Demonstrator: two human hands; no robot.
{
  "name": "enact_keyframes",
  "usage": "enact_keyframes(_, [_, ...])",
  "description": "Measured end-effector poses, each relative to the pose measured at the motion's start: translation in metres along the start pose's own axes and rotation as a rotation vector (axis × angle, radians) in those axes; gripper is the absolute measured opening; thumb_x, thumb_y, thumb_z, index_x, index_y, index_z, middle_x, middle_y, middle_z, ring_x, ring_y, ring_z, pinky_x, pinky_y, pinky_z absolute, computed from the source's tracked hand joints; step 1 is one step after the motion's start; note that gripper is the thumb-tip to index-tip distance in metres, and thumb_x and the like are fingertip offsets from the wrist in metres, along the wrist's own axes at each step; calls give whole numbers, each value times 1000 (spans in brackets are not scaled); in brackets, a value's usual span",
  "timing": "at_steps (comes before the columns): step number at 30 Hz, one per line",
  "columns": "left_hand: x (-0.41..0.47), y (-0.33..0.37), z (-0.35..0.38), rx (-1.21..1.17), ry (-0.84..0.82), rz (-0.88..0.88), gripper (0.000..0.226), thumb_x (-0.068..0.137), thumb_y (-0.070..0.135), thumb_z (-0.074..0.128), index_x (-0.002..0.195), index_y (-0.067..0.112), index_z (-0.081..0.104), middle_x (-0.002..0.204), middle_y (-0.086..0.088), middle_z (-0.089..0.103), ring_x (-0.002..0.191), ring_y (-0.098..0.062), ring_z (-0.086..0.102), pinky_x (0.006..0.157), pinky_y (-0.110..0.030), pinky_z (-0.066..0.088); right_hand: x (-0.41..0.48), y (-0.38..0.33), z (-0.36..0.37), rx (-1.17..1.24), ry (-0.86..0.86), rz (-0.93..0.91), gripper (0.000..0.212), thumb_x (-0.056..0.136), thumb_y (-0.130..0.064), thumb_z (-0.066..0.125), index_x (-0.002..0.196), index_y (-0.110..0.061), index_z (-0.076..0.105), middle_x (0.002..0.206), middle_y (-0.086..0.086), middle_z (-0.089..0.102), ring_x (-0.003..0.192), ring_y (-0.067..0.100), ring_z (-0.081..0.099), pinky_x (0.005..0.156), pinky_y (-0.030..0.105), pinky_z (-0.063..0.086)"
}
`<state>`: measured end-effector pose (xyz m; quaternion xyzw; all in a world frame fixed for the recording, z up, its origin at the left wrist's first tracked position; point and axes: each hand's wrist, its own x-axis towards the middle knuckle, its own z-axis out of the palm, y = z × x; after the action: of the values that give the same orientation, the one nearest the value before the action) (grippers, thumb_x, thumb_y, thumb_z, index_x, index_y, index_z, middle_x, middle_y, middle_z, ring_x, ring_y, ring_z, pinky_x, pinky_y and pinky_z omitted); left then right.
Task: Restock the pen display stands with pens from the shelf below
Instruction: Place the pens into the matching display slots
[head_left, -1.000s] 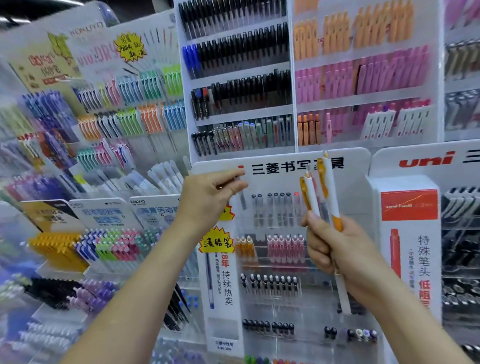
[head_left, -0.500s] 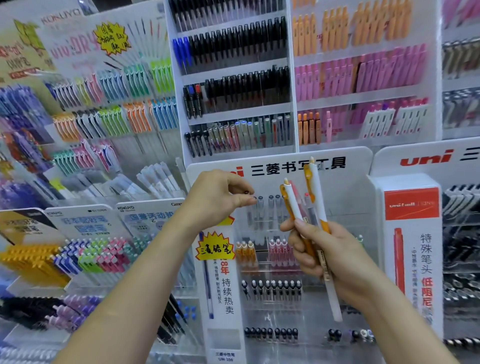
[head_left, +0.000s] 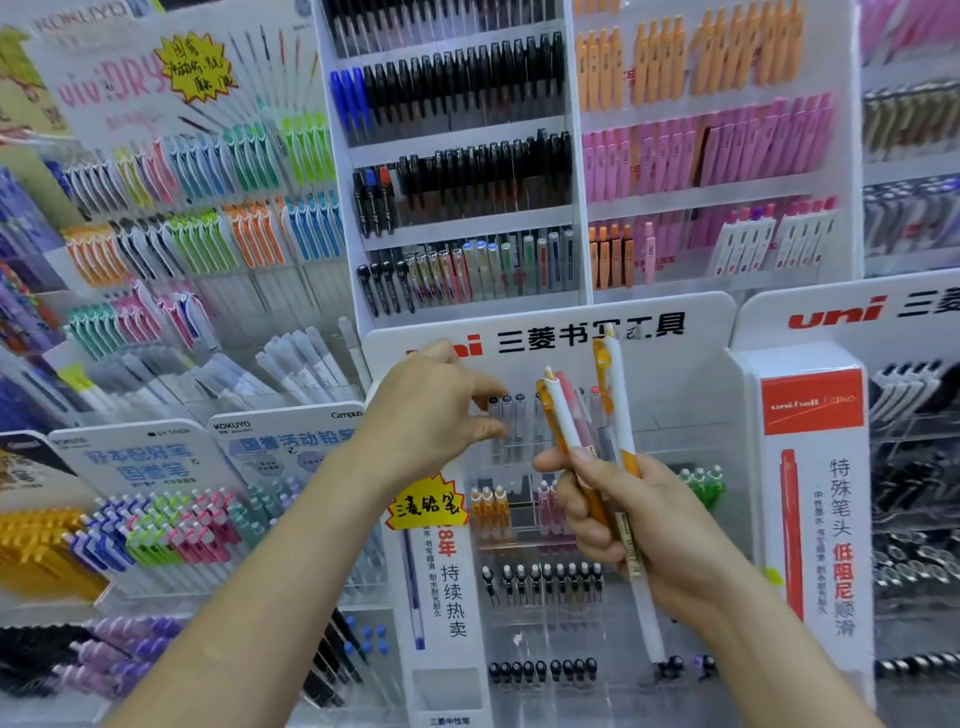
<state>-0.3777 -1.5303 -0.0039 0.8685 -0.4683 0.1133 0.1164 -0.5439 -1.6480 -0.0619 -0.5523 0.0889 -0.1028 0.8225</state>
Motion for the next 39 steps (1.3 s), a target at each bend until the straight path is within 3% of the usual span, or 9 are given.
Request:
enact_keyframes(3, [-9, 1, -1, -68, 96, 13, 47, 83, 49, 65, 128, 35, 59, 97, 14, 48, 96, -9, 44, 84, -30, 45, -3, 4, 3, 15, -2, -12, 35, 84, -35, 62, 103, -7, 73, 60, 4, 49, 45, 11, 41, 42, 19, 33])
enact_keyframes(5, [-18, 12, -7, -393, 219, -2, 27, 89, 42, 60, 114, 35, 65, 90, 26, 60, 87, -1, 50, 75, -20, 45, -4, 6, 5, 13, -3, -11, 36, 85, -36, 62, 104, -8, 73, 60, 4, 49, 44, 11, 41, 42, 19, 34])
enact_keyframes(8, [-25, 35, -15, -947, 111, -119, 20, 80, 44, 61, 93, 31, 69, 76, 11, 72, 69, 3, 61, 63, -15, 47, -5, 8, 7, -11, -18, -11, 32, 90, -38, 66, 103, -10, 74, 60, 5, 49, 45, 12, 41, 43, 20, 34])
enact_keyframes(11, [-26, 43, -12, -1116, 51, -202, 28, 69, 35, 74, 88, 15, 73, 69, 0, 72, 60, -5, 62, 59, -21, 50, -6, 9, 8, -34, -32, -6, 36, 86, -40, 60, 102, -10, 74, 62, 5, 51, 46, 13, 43, 42, 20, 33])
enact_keyframes(16, [-26, 35, -7, -1276, 190, -256, 24, 67, 27, 74, 81, 8, 69, 65, -4, 70, 57, -13, 61, 55, -20, 50, -13, 10, 7, -22, 11, 14, 33, 89, -36, 61, 99, -7, 74, 63, 5, 51, 42, 11, 41, 38, 19, 28])
enact_keyframes(23, [-35, 32, -8, -1206, 122, -189, 18, 74, 18, 73, 91, 14, 73, 75, -3, 72, 63, -13, 67, 61, -20, 54, -20, 19, 5, -160, 129, -29, 32, 86, -32, 61, 86, 0, 64, 59, 3, 54, 40, 10, 31, 39, 18, 24])
enact_keyframes(28, [-40, 17, -12, -1132, 249, -162, 19, 85, 8, 68, 100, 19, 72, 87, -9, 73, 77, -18, 70, 71, -21, 55, -23, 26, -3, -224, 275, -68, 40, 84, -42, 59, 88, -4, 70, 72, 10, 63, 41, 13, 30, 40, 21, 24])
enact_keyframes(33, [-48, 12, -20, -1043, 355, -120, 11, 73, 22, 75, 84, 21, 71, 74, 2, 72, 69, -16, 70, 63, -21, 55, -27, 28, -14, -154, 381, -81, 27, 91, -31, 57, 86, -9, 72, 74, 18, 49, 41, 13, 27, 37, 20, 23])
enact_keyframes(39, [-51, 19, -15, -572, 584, 53, 16, 78, 20, 79, 78, 16, 64, 62, 10, 60, 58, -10, 60, 55, -20, 51, -30, 33, -10, -103, 365, -84, 23, 89, -29, 57, 80, -14, 72, 61, 5, 48, 40, 11, 29, 36, 20, 23])
